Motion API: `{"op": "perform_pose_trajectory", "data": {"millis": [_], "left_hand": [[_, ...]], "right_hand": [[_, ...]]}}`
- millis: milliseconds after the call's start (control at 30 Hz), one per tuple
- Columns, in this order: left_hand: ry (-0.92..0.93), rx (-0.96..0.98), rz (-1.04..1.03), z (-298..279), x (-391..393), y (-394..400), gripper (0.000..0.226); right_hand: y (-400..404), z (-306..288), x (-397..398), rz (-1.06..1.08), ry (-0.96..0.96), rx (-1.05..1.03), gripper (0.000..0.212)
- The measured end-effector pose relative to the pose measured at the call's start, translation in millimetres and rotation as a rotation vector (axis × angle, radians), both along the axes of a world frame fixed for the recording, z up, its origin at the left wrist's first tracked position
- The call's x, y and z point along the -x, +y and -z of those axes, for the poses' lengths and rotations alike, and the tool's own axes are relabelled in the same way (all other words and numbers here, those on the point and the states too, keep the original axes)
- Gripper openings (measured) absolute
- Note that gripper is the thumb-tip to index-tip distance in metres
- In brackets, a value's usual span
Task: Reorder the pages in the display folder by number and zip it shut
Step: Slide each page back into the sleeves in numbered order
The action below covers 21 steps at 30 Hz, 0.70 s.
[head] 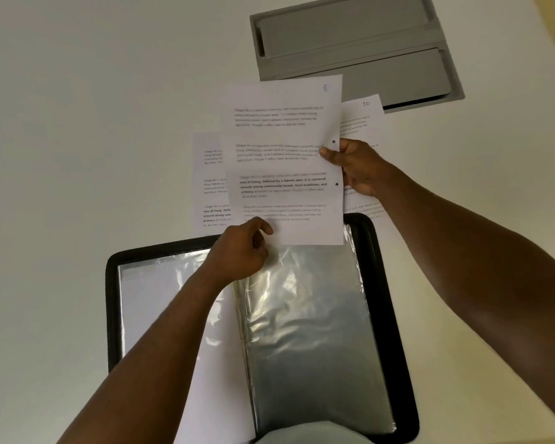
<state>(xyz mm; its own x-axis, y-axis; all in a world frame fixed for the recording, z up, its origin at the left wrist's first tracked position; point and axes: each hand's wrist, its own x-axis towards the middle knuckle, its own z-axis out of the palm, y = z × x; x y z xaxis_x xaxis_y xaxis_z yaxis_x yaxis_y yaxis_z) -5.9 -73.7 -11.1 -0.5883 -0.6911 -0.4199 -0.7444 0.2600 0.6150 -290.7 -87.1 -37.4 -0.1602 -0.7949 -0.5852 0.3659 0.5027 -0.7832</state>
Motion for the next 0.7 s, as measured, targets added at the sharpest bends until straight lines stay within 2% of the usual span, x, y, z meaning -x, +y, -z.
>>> {"op": "perform_pose_trajectory", "data": {"millis": [133,267,433,533,700], "left_hand": [[-0.032,0.011,-0.007,2.4,-8.0,-3.5,0.027],[-0.066,0.019,0.017,3.6,-3.2,-4.8,0.018],[-0.063,0.028,0.008,7.3,2.5,-0.5,0.015],[-0.074,0.034,0.006,9.3,2.1,-0.2,0.016],[-0.064,0.027,-0.01,8.7,-2.6,-3.1,0.016]], "right_hand": [[-0.4,3.8,13.4,0.027,-0.019,-0.016,0.046],[-2.5,4.7,13.6,-0.009,-0.006,-0.027,0.045],[-1.2,1.0,7.2,-0.179,0.017,-0.043,0.061],[1.3,1.4,7.4,-0.29,0.072,-0.06,0.078],[2.3,-0.6,22.3,-0.298,0.114,-0.074,0.08]]}}
